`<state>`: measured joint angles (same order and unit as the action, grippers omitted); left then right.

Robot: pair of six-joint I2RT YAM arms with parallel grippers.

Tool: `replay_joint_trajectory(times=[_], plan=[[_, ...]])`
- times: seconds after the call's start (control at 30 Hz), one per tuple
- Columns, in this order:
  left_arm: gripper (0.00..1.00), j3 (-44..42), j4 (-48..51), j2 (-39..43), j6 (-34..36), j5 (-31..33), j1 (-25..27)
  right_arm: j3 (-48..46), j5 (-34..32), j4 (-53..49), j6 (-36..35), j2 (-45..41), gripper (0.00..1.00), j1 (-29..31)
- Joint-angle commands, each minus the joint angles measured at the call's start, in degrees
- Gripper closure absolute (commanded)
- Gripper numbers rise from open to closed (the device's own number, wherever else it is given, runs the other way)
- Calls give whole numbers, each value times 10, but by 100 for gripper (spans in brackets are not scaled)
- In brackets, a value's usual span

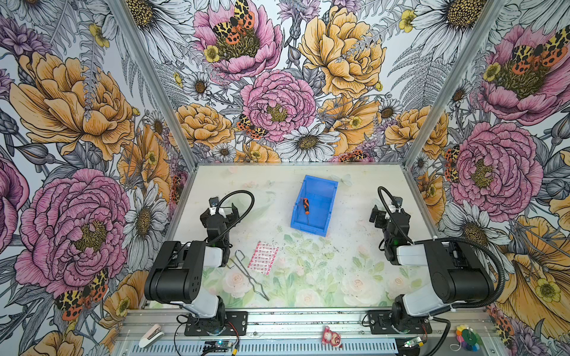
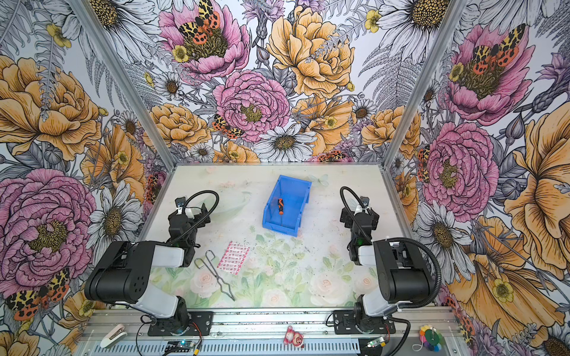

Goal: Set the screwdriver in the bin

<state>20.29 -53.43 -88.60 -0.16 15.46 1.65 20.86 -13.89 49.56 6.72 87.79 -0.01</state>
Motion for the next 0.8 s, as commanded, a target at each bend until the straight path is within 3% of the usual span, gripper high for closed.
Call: replay_joint_trajectory(times=[0.0, 0.77], plan=[[1, 5, -22, -3, -1, 9, 2, 7, -11, 15, -4, 1, 1, 3], [1, 10, -12, -3, 1, -16, -3, 6, -11, 16, -4, 0, 1, 3]])
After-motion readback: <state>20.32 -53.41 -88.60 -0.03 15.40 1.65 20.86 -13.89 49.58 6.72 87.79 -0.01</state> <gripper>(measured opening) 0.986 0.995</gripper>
